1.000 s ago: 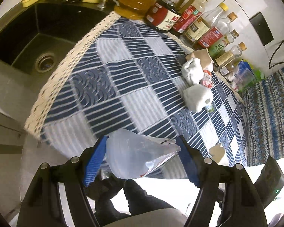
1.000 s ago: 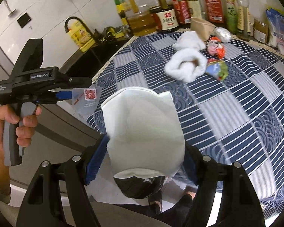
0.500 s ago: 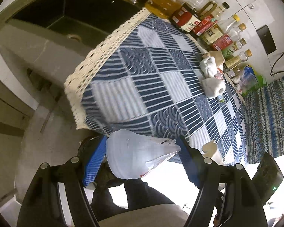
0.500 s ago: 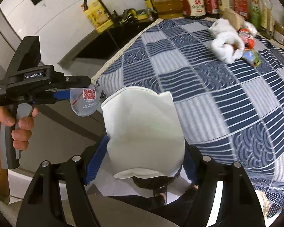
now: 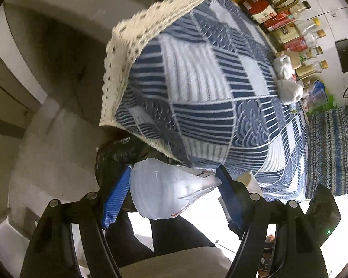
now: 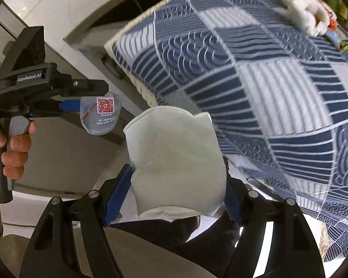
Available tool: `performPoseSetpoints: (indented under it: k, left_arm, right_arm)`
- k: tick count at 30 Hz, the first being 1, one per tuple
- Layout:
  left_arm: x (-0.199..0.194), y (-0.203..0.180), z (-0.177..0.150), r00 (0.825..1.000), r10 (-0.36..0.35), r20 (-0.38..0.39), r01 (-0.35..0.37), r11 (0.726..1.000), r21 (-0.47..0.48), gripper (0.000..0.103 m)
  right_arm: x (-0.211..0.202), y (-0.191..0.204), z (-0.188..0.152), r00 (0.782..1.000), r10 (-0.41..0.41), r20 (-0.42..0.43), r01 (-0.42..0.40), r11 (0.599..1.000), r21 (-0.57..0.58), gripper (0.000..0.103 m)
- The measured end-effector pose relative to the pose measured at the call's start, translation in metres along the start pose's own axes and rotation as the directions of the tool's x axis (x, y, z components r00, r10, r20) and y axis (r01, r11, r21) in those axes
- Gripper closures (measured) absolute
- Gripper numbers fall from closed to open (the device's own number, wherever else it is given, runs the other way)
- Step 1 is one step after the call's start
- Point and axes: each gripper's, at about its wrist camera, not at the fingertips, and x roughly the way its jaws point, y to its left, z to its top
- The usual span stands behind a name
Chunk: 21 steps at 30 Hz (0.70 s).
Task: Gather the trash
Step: 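Carry the tissue and plastic bag down over the black trash bin, then open both tools to drop the tissue and plastic bag into the bin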
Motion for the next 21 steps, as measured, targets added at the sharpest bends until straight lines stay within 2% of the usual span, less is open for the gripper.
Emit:
performPoseSetpoints:
  k: [12,21]
  left_arm:
    - [0.046,0.032,-0.011,0.995,-0.025,-0.097,0.019,0.998,-0.066,0.031]
    - [0.078,0.046,-0.015,0.988,-0.023,-0.153,0.006,0.994,-0.108,0.031]
  right_arm:
    - [0.052,0.004,-0.01,0.99,-0.011,-0.142,0.007,1.0,-0.027,0.03]
    - [0.086,0.0,-0.011,0.977,-0.001,-0.214,-0.003,1.0,-0.018,0.03]
